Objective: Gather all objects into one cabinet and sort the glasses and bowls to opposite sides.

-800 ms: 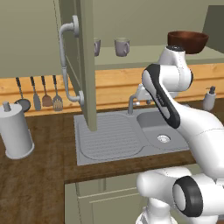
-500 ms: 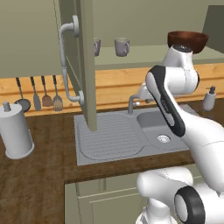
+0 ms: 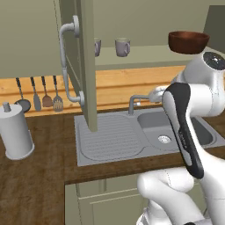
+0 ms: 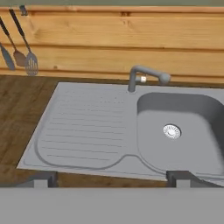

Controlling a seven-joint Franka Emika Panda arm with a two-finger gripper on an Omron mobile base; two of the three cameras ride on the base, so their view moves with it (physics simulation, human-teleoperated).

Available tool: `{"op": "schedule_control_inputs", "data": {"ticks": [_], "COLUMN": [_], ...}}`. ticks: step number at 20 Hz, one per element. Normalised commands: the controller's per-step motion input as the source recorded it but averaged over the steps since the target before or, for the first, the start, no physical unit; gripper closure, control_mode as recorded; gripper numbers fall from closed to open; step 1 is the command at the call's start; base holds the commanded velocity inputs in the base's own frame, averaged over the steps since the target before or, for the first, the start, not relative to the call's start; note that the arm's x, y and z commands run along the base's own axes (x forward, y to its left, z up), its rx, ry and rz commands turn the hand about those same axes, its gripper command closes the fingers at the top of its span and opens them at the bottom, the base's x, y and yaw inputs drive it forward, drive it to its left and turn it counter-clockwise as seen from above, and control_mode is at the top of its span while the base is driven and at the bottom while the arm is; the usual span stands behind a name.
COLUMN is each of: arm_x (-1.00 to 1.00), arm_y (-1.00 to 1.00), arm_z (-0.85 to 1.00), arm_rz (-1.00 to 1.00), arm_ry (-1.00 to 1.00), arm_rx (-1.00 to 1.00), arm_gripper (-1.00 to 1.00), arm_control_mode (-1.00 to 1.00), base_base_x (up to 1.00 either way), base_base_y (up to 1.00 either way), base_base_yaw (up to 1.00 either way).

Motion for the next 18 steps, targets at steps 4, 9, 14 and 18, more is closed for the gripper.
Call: {"op": "schedule_control_inputs", "data": {"ticks": [4, 9, 14, 18], "arm_x": [-0.66, -0.49, -0.49, -0.47], "arm_y": [0.00, -0.02, -0.12, -0.06], "arm_z": [0.52, 0.49, 0.29, 0.02], "arm_rz": [-0.03, -0.03, -0.02, -0.01], "arm_ry": [-0.13, -0.01, 0.03, 0.04], "arm_rx": [0.00, 0.00, 0.00, 0.00], "arm_gripper": [-1.00, -1.00, -1.00, -1.00], "arm_control_mode": [-1.00, -1.00, -1.00, -1.00], "base_base_x": [0.00, 0.00, 0.00, 0.00], "base_base_y": [0.00, 0.00, 0.00, 0.00], "base_base_yaw": [0.00, 0.00, 0.00, 0.00]}}
